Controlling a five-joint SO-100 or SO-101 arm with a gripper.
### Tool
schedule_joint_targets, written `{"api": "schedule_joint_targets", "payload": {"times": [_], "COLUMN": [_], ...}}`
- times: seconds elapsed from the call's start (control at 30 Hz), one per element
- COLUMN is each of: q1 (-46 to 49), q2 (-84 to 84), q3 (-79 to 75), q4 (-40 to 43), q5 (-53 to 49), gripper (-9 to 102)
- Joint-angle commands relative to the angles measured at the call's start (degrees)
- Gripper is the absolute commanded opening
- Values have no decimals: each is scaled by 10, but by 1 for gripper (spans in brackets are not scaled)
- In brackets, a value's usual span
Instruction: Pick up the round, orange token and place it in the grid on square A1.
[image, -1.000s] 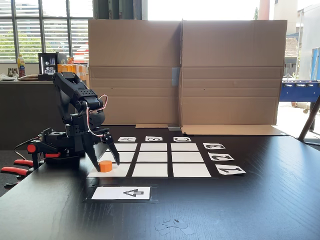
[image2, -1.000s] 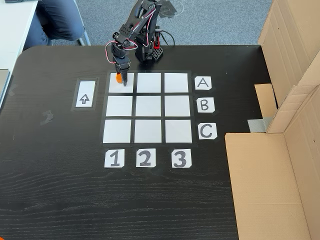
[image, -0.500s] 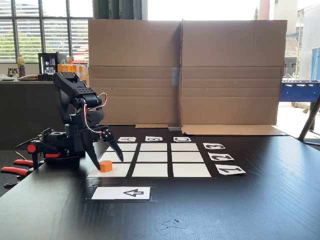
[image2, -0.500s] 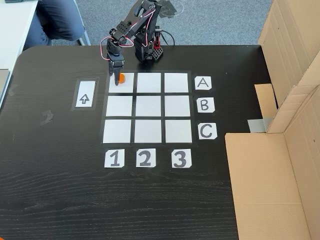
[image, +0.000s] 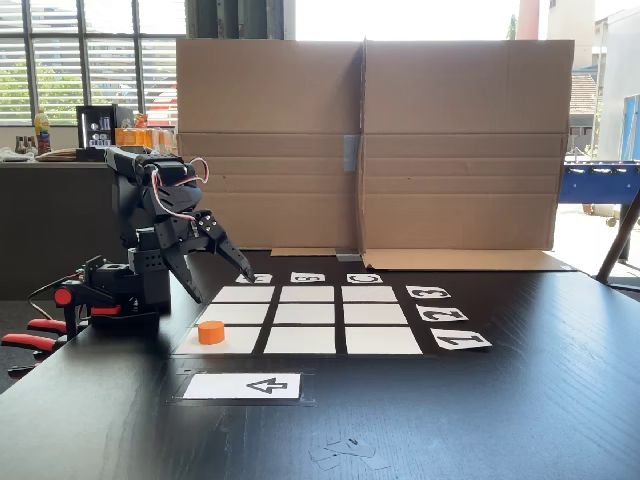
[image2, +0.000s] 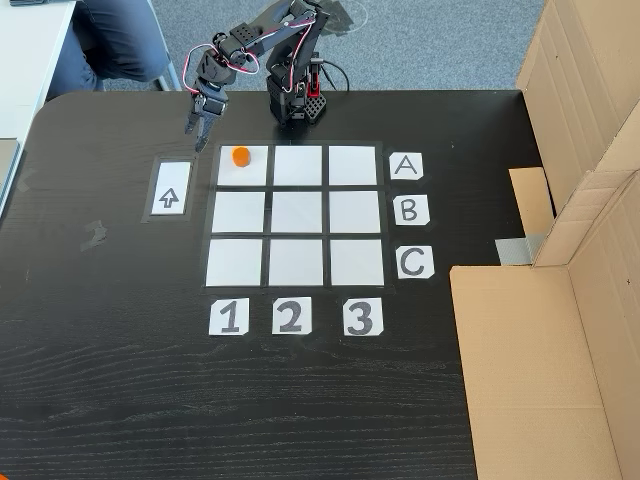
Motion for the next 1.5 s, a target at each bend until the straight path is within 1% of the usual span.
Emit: {"api": "schedule_joint_targets", "payload": {"times": [0.0, 0.53, 0.87, 1.13, 1.3, 1.47], "q1": [26, 156, 250, 311, 331, 343], "q2": [36, 233, 364, 473, 526, 570], "q3": [-35, -47, -29, 67, 146, 226], "q4": [3, 12, 97, 148, 152, 152], "q5": [-9, -20, -26, -26, -26, -29], "gripper": [35, 36, 35, 34, 34, 30]}}
